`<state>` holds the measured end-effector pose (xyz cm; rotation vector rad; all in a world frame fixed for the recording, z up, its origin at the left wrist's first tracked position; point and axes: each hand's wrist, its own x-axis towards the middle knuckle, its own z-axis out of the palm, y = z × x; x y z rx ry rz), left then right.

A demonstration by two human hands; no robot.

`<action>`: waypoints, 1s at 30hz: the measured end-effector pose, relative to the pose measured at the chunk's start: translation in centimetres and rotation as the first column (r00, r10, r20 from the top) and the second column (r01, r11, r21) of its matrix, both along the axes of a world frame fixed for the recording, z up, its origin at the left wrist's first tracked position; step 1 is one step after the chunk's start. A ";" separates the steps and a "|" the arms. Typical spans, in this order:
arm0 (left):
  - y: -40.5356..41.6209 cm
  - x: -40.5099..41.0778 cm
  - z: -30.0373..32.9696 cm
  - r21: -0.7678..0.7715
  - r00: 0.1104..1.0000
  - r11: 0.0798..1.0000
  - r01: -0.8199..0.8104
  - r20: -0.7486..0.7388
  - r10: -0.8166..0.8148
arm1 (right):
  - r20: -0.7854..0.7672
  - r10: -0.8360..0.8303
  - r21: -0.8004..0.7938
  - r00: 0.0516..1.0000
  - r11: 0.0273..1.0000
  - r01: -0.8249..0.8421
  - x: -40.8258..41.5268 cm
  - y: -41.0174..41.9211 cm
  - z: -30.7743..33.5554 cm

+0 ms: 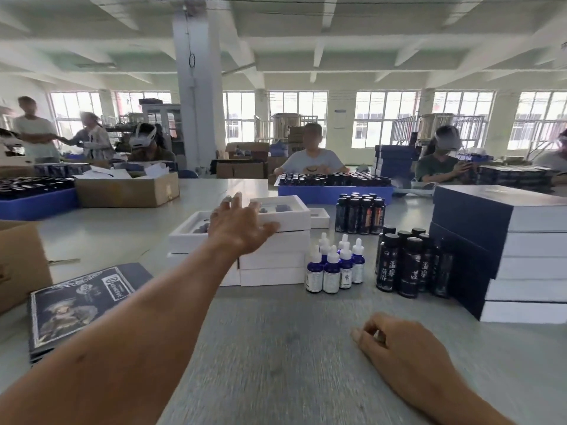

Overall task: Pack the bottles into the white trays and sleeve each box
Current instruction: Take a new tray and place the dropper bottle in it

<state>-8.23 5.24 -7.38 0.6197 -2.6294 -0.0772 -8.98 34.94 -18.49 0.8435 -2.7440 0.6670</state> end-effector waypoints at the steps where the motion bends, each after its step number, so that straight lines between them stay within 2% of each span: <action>1: -0.2 -0.3 0.2 -0.016 0.999 1.000 0.010 0.032 -0.009 | 0.003 0.005 -0.003 1.000 1.000 -0.005 0.0 0.0 0.0; 3: -0.3 -0.4 0.5 -0.048 0.997 0.996 0.074 0.024 -0.073 | 0.003 0.011 -0.007 1.000 1.000 -0.011 0.0 0.0 -0.1; 8: 2.1 2.5 1.1 -0.038 0.933 0.959 0.279 -0.225 -0.281 | -0.009 0.021 -0.014 1.000 1.000 -0.021 -0.2 0.3 -0.4; 10: 3.9 5.7 0.2 -0.051 0.907 0.945 0.323 -0.268 -0.325 | -0.012 0.033 -0.012 0.999 0.999 -0.033 -0.2 0.3 -0.5; 15: 7.2 15.8 -6.2 -0.288 0.804 0.836 0.466 -0.256 -0.537 | -0.014 0.014 0.016 1.000 1.000 -0.014 -0.4 0.1 -0.6; 19: 8.7 18.8 -9.9 -0.366 0.762 0.732 0.574 -0.089 -0.642 | -0.036 -0.005 0.010 0.999 1.000 0.005 -0.2 0.0 -0.6; 21: 9.0 19.1 -10.5 -0.282 0.759 0.740 0.610 -0.061 -0.648 | -0.032 -0.009 0.005 0.999 1.000 0.009 -0.1 0.1 -0.5; 23: 8.8 19.0 -10.2 -0.075 0.771 0.788 0.611 -0.170 -0.614 | -0.028 -0.012 -0.001 1.000 1.000 0.012 0.0 0.1 -0.5; 25: 7.8 18.1 -9.4 0.174 0.828 0.830 0.529 -0.320 -0.461 | -0.027 -0.010 -0.003 1.000 1.000 0.010 0.0 0.0 -0.5; 27: 6.3 16.8 -9.1 0.316 0.864 0.831 0.457 -0.379 -0.331 | -0.021 -0.010 -0.007 1.000 1.000 0.010 0.0 0.0 -0.4; 30: 4.4 15.1 -9.7 0.432 0.927 0.834 0.343 -0.301 -0.225 | -0.004 -0.025 -0.052 1.000 0.998 0.025 0.1 0.0 -0.2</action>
